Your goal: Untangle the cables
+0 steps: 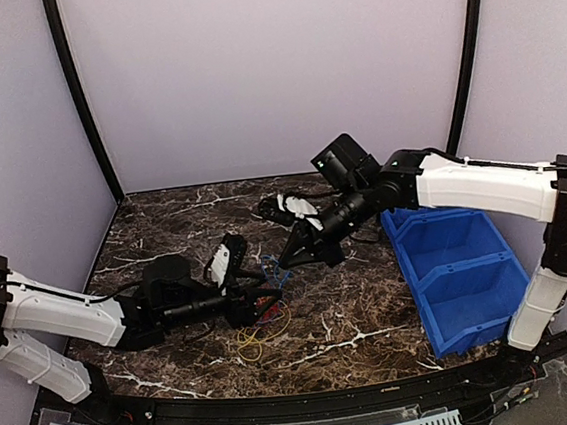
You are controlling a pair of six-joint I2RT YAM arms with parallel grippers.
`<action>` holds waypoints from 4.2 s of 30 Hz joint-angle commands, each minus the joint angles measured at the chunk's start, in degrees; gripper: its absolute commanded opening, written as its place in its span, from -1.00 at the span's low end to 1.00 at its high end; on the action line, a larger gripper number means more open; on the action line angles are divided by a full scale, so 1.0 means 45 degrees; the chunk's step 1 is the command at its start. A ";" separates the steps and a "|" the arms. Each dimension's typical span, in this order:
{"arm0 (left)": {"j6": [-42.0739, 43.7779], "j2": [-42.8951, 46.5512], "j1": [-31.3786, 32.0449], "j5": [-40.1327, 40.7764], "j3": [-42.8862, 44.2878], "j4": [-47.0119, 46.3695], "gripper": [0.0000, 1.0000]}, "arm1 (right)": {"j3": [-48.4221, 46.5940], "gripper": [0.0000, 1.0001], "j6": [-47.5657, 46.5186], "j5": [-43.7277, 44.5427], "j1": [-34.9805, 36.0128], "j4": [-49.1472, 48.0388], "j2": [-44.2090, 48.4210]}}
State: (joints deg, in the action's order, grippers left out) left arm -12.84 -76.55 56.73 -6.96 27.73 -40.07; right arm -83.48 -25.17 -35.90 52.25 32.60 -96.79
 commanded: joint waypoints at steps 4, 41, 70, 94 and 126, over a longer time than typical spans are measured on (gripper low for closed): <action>-0.0322 -0.3166 0.0108 -0.0719 0.0186 -0.4681 -0.05 | -0.1026 -1.00 0.0338 -0.0471 0.0107 0.0328 0.0165; -0.0717 -0.5569 0.0051 0.0412 0.0190 -0.4569 -0.74 | -1.0049 -1.00 0.0607 -0.1402 -0.4413 0.1551 0.1624; -0.0971 -0.5261 -0.0053 0.1372 0.0264 -0.3446 -0.11 | -0.9991 -1.00 0.2501 -0.0433 -0.8626 -0.2408 0.1151; -0.0795 -0.4394 -0.0067 0.1159 0.0281 -0.3586 -0.01 | -0.5980 -1.00 0.0878 0.1498 -0.9892 -0.3739 0.1983; -0.0361 -0.3897 -0.0066 0.2227 0.0904 -0.2123 -0.01 | 0.2840 -1.00 0.1658 0.0509 -1.2743 -0.6728 0.4382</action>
State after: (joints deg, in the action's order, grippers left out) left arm -15.49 -96.51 56.75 2.55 29.98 -51.55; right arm -75.02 -18.37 -33.21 -4.78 7.97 -78.63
